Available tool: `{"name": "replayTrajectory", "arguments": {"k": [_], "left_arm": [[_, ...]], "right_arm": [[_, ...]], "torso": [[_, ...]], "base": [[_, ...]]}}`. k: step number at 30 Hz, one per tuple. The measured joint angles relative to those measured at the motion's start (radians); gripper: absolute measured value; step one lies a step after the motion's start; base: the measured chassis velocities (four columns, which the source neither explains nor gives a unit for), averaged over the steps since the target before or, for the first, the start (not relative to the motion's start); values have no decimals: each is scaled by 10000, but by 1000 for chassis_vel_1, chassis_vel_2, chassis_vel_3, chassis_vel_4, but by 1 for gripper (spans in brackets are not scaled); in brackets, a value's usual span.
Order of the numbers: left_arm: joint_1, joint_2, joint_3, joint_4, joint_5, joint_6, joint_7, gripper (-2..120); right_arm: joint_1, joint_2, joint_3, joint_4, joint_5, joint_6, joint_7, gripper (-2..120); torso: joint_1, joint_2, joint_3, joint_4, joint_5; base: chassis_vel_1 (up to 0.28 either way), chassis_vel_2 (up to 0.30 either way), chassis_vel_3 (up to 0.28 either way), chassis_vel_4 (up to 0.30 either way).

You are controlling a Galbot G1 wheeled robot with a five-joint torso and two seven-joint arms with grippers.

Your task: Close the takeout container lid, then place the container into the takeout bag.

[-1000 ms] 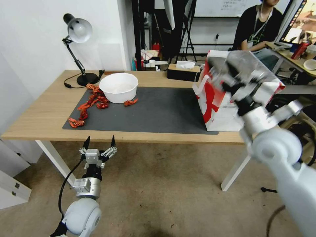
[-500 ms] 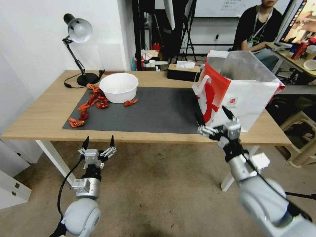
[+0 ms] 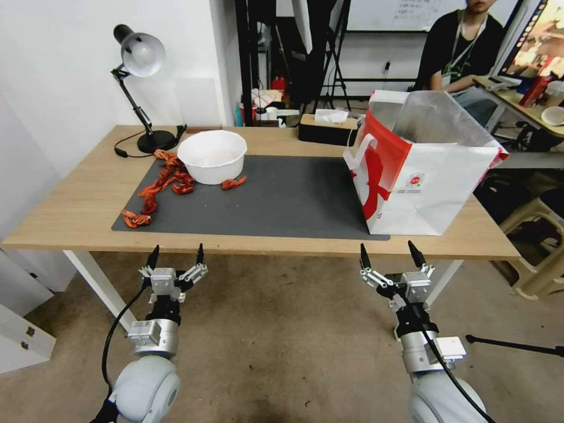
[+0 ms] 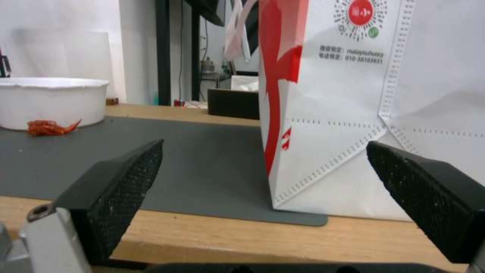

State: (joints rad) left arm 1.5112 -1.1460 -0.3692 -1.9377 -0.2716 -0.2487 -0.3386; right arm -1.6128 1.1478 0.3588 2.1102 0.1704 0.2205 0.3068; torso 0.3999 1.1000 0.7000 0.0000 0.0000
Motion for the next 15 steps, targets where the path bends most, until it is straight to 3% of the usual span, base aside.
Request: {"name": "replayTrajectory", "arguments": {"k": [15], "left_arm": [[74, -10, -20, -4, 5, 40, 41, 100]], "right_arm": [[76, 240, -175, -293, 20, 99, -67, 100]], "torso": [[1, -1, 0, -1, 0]], "base": [[0, 0, 0, 0]]}}
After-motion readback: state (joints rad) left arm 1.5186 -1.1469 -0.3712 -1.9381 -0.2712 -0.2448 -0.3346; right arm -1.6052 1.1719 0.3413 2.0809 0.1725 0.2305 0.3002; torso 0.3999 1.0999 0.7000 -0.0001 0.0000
